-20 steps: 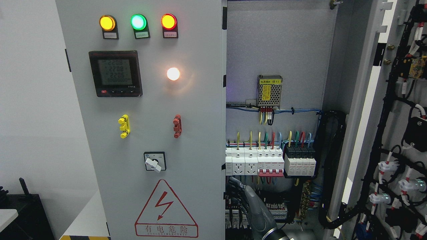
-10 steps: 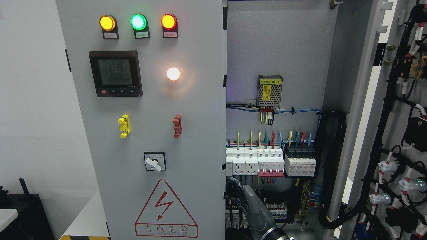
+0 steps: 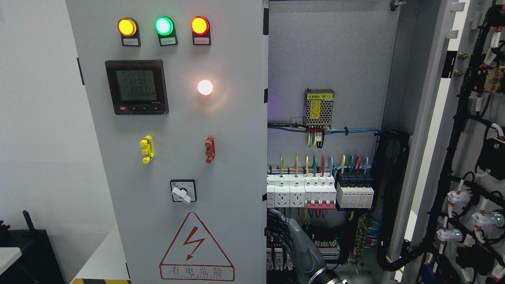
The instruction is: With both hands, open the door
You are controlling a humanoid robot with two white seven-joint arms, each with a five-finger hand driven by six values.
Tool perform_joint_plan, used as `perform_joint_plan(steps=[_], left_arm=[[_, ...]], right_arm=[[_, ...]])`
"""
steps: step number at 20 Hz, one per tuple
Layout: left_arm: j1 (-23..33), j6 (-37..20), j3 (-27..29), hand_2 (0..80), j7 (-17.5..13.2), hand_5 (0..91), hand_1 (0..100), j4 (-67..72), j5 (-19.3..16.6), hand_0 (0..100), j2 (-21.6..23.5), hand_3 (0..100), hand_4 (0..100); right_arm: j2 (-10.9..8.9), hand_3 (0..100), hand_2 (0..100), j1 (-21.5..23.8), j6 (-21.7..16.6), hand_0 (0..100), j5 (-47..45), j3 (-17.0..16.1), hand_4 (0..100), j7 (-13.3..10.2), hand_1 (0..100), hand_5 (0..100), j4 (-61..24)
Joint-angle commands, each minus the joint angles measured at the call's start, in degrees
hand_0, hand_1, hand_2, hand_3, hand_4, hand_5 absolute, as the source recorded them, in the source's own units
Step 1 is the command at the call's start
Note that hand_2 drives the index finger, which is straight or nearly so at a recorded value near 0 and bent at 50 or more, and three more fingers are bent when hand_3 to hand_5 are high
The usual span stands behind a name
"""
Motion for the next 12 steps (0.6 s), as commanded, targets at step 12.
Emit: perform_joint_plan(steps=[12], left_arm=[[0.0,-0.04,0.0,0.0,-0.22,0.0,0,0.0,-0.53,0,-0.28,0,4]], right_arm=[[-0.12,0,0,-0.31,1.28,0,-5.29,0.77,0,0.5,0,0,-0.32]])
